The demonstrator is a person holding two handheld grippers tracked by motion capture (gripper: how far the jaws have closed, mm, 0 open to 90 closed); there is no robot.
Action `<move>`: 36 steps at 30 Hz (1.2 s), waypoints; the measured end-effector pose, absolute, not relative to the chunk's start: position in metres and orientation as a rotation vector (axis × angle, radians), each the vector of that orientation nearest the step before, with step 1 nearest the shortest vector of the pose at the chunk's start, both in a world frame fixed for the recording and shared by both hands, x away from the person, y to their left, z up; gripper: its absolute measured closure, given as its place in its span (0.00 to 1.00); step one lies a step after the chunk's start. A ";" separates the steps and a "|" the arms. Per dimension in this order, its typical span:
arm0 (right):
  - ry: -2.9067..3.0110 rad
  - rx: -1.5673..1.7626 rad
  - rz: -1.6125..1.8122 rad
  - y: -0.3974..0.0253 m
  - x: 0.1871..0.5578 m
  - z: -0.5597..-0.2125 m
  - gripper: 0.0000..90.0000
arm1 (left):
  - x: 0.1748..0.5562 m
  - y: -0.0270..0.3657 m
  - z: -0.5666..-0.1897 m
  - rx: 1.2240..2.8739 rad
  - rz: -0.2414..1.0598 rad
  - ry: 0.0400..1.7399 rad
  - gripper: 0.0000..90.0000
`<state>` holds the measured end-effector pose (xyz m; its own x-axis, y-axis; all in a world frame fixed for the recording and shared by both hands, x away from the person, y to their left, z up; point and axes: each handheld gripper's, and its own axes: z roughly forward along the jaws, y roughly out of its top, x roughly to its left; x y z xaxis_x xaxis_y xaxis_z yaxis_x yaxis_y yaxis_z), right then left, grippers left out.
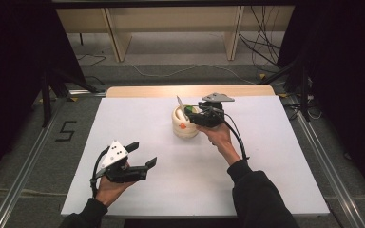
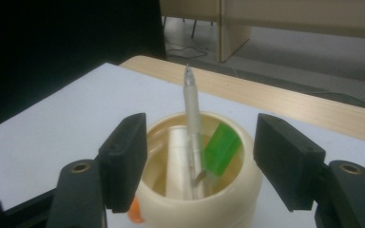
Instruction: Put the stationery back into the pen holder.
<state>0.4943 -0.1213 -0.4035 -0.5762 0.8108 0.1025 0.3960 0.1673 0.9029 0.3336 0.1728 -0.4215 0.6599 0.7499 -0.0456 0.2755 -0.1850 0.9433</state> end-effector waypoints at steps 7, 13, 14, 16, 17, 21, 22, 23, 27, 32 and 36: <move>2.099 1.122 1.423 -0.132 0.476 -0.394 0.36 | 0.334 0.172 -0.421 1.755 0.517 0.833 0.17; 2.138 1.075 1.439 -0.138 0.458 -0.389 0.34 | 0.335 0.174 -0.421 1.742 0.494 0.845 0.17; 2.140 1.067 1.442 -0.139 0.455 -0.388 0.34 | 0.335 0.174 -0.421 1.741 0.492 0.846 0.17; 2.142 1.049 1.433 -0.141 0.450 -0.387 0.34 | 0.335 0.174 -0.421 1.742 0.490 0.846 0.17; 2.143 1.043 1.429 -0.142 0.447 -0.387 0.33 | 0.336 0.174 -0.421 1.742 0.489 0.846 0.17; 2.143 1.029 1.437 -0.150 0.436 -0.387 0.33 | 0.336 0.174 -0.421 1.742 0.479 0.849 0.17; 2.145 1.025 1.445 -0.153 0.432 -0.387 0.33 | 0.336 0.174 -0.421 1.744 0.475 0.849 0.17; 2.145 1.018 1.449 -0.155 0.429 -0.388 0.32 | 0.336 0.175 -0.421 1.743 0.473 0.850 0.17; 2.138 1.016 1.460 -0.167 0.415 -0.390 0.32 | 0.337 0.174 -0.422 1.744 0.465 0.852 0.17; 2.142 1.017 1.471 -0.177 0.401 -0.395 0.31 | 0.338 0.174 -0.422 1.750 0.453 0.854 0.17; 2.140 1.015 1.486 -0.184 0.393 -0.398 0.31 | 0.338 0.173 -0.422 1.751 0.449 0.852 0.17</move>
<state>0.3925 -0.1840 -0.3977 -0.6851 0.7193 0.1151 0.3590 0.1959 0.9126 0.3376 0.1734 -0.4222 0.6712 0.7332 -0.1093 0.3241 -0.1576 0.9328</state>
